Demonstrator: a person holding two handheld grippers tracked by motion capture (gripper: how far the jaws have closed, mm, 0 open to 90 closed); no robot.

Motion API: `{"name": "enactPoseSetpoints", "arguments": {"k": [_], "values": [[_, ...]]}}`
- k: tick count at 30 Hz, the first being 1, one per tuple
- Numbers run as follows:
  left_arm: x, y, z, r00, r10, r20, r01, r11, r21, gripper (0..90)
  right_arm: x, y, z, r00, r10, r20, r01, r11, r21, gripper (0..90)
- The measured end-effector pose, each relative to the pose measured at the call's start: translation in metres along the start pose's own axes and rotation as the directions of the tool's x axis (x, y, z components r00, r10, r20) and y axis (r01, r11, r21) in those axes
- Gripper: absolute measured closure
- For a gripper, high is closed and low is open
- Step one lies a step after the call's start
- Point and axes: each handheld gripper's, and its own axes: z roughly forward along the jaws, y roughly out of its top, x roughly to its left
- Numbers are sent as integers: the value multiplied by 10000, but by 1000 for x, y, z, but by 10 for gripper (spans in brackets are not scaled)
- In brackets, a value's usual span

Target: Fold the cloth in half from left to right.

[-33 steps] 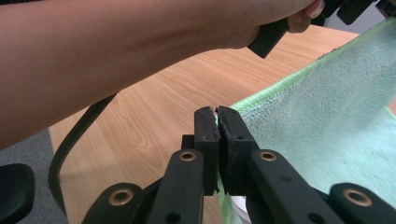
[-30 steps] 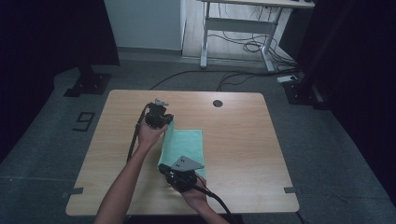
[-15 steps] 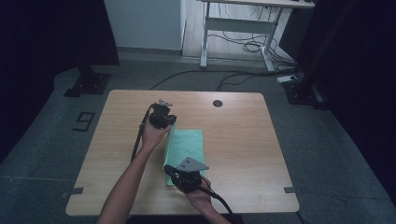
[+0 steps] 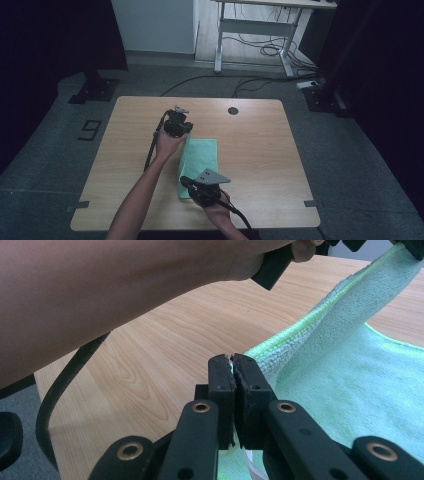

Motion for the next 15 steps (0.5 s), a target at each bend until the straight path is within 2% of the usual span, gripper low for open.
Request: {"name": "enactPoseSetpoints", "arguments": {"k": [15], "values": [[-12, 8, 9, 9999, 89, 107, -89, 10000, -17, 850, -17, -8, -13, 9989, 396, 248, -395, 9992, -7, 862]]}}
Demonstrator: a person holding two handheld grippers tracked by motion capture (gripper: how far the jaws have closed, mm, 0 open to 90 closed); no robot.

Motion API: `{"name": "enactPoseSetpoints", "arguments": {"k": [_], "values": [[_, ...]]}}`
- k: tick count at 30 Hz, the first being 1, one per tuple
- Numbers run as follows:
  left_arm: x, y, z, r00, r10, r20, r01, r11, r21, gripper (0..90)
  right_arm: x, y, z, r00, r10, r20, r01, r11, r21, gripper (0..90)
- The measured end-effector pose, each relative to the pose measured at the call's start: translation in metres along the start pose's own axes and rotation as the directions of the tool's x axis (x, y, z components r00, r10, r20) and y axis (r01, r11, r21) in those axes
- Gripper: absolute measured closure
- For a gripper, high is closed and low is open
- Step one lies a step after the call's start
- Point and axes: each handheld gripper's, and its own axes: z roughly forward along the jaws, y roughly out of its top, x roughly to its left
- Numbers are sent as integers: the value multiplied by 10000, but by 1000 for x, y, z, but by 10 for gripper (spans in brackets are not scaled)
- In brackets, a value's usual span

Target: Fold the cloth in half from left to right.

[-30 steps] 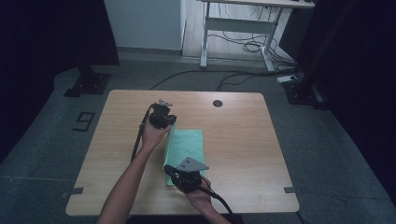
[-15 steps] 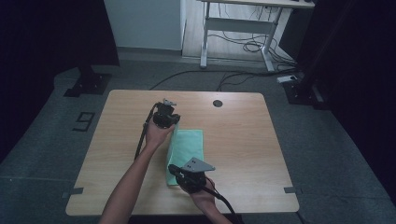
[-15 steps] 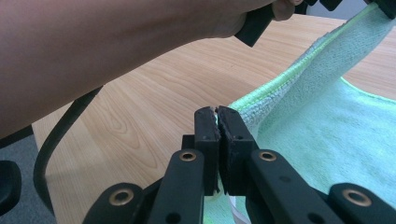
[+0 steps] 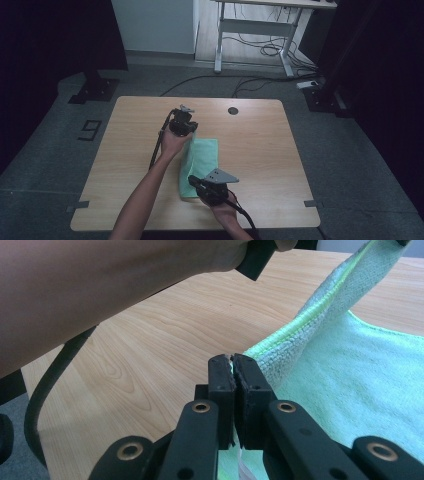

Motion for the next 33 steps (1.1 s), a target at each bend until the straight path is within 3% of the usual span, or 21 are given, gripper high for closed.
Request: {"name": "enactPoseSetpoints", "arguments": {"k": [17, 33], "values": [[-6, 0, 13, 10000, 1, 99, -2, 9999, 105, 849, -5, -6, -4, 9999, 63, 137, -64, 9999, 117, 862], [-17, -1, 29, 9994, 255, 237, -262, 9992, 292, 849, -11, -16, -10, 9988, 218, 438, -229, 9994, 240, 863]]}}
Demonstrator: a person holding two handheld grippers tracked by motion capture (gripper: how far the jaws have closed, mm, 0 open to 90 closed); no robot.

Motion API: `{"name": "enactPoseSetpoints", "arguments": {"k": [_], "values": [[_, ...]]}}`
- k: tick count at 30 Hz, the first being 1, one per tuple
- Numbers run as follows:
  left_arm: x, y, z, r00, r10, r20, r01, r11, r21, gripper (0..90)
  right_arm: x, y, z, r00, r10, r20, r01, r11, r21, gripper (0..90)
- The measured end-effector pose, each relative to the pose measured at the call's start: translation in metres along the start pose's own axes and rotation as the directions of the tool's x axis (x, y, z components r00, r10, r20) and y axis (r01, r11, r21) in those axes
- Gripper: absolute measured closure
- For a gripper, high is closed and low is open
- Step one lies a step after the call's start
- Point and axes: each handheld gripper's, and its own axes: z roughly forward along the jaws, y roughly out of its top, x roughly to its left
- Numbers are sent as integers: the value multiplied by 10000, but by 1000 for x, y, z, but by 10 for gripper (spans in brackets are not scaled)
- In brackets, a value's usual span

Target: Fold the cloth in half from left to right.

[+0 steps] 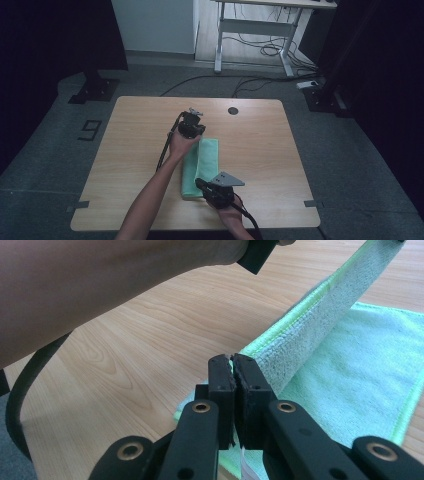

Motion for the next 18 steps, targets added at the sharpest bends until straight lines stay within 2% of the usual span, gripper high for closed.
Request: {"name": "enactPoseSetpoints", "arguments": {"k": [8, 18], "values": [[-5, -1, 11, 9999, 73, 103, -75, 9999, 147, 848, -3, -3, -1, 10000, 28, 86, -29, 10000, 90, 863], [-7, -1, 29, 9999, 129, 106, -133, 9990, 425, 848, -18, -13, 0, 9988, 411, 268, -419, 9986, 316, 861]]}}
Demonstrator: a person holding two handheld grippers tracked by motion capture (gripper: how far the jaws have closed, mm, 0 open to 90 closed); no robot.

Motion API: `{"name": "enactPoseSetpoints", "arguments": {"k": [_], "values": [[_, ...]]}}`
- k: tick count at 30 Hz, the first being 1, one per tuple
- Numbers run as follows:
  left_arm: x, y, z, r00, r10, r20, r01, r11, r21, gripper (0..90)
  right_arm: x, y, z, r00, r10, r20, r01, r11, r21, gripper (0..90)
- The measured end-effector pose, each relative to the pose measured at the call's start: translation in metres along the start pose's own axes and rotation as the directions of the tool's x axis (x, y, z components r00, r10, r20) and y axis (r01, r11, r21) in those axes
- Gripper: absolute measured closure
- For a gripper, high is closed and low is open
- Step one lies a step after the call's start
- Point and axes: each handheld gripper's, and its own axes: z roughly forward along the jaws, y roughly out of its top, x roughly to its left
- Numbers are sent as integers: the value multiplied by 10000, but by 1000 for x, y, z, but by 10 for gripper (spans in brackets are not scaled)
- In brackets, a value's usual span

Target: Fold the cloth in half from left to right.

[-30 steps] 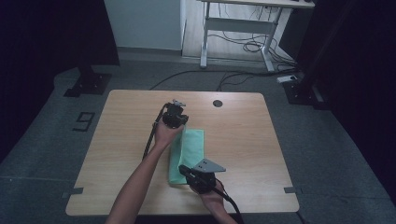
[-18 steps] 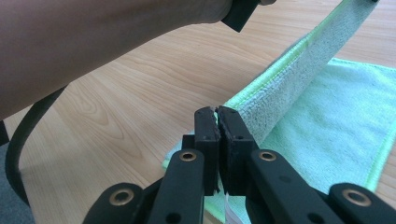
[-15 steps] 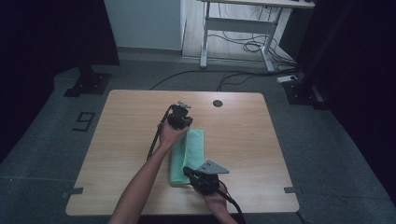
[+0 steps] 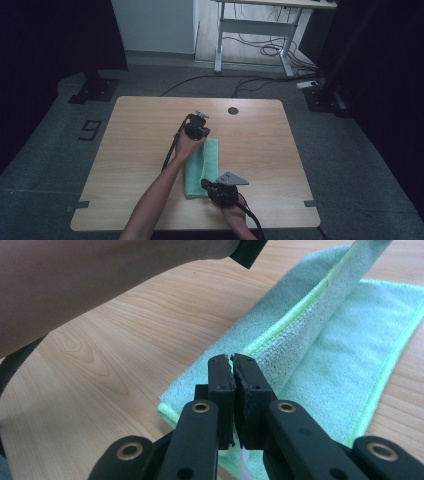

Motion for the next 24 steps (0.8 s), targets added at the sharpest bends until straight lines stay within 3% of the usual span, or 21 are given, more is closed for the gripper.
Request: {"name": "enactPoseSetpoints", "arguments": {"k": [6, 24], "values": [[1, -1, 6, 10000, -25, -1, 25, 9999, 116, 846, -8, -3, 3, 9993, 383, -42, -383, 9992, 105, 861], [-10, -6, 15, 9998, 220, 35, -222, 9992, 344, 839, -8, -10, -5, 9990, 422, 115, -425, 9988, 228, 856]]}}
